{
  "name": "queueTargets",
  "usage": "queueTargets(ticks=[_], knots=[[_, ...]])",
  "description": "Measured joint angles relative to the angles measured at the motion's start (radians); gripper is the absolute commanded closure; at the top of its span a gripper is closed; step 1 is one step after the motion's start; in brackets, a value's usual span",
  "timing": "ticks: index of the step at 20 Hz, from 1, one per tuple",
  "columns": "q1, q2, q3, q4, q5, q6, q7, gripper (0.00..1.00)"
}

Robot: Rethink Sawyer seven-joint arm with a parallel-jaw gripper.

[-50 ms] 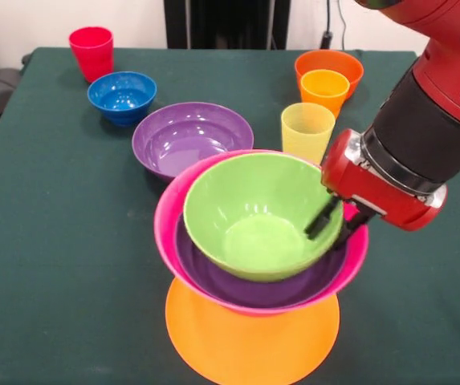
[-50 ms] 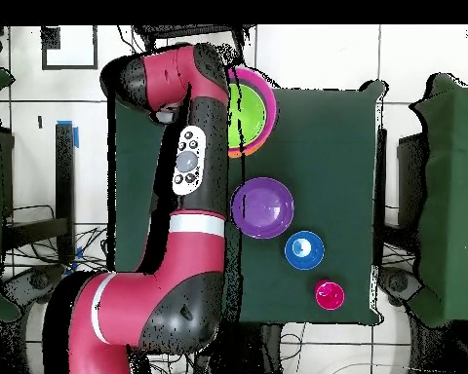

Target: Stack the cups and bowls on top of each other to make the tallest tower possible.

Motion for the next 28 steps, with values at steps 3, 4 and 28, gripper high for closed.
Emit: queueTargets(ticks=[3, 4, 28], knots=[[0.000, 0.001, -0.012, -0.005, 0.000, 0.000, 0.000, 0.00], [0.000, 0.001, -0.017, -0.008, 0.000, 0.000, 0.000, 0.00], [-0.001, 0.006, -0.059, -0.068, 0.008, 0.000, 0.000, 0.00]])
